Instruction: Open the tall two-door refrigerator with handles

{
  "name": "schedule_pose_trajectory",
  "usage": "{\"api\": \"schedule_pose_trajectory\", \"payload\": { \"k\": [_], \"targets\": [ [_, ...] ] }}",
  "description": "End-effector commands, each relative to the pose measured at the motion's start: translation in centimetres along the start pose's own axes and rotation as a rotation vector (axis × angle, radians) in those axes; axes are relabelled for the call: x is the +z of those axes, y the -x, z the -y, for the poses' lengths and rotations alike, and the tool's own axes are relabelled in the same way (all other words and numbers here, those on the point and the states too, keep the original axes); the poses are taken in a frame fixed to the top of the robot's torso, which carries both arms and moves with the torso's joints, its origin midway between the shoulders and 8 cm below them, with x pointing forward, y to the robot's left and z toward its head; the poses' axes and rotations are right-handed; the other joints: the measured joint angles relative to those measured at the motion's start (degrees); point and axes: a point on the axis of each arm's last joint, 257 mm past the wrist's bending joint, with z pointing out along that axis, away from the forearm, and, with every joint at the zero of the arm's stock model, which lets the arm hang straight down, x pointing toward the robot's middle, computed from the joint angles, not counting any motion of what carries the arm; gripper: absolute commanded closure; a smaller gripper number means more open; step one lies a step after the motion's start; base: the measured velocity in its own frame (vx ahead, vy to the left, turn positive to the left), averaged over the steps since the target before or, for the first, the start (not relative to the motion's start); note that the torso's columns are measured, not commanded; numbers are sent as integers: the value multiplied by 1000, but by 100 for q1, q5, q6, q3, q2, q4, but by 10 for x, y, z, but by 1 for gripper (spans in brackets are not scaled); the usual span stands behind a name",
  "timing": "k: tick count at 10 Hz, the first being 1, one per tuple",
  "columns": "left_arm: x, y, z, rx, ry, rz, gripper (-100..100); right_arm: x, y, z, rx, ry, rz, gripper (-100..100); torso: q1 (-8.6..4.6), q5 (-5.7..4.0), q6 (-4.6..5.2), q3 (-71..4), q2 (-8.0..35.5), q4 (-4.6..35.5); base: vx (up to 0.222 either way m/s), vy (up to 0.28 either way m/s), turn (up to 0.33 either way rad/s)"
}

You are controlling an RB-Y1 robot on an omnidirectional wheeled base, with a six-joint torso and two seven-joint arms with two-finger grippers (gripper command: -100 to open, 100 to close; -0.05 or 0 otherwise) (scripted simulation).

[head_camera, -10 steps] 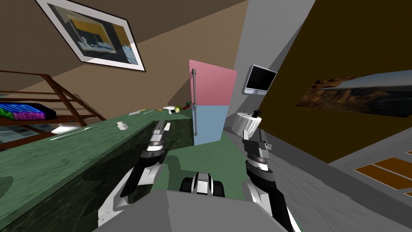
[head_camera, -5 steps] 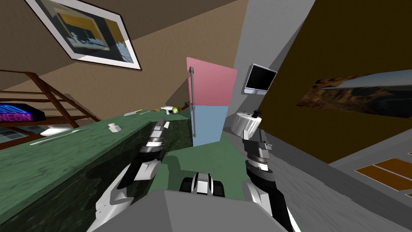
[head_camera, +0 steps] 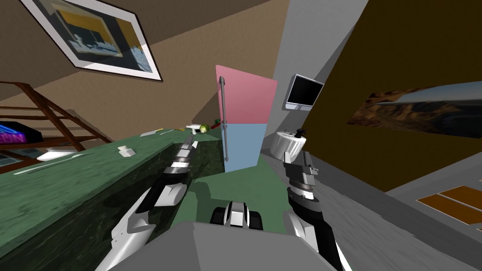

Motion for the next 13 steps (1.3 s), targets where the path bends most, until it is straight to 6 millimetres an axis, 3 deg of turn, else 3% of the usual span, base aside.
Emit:
{"api": "schedule_pose_trajectory", "payload": {
  "k": [1,13],
  "targets": [
    [7,5,-6,10,28,-6,-100,0,0,0,0,0,0,0,-1,-1,0,0,-1,0,45,-17,-7],
    [41,21,-34,61,172,-69,-100,0,0,0,0,0,0,0,1,0,0,-1,-3,0,56,-20,-11]
  ]
}}
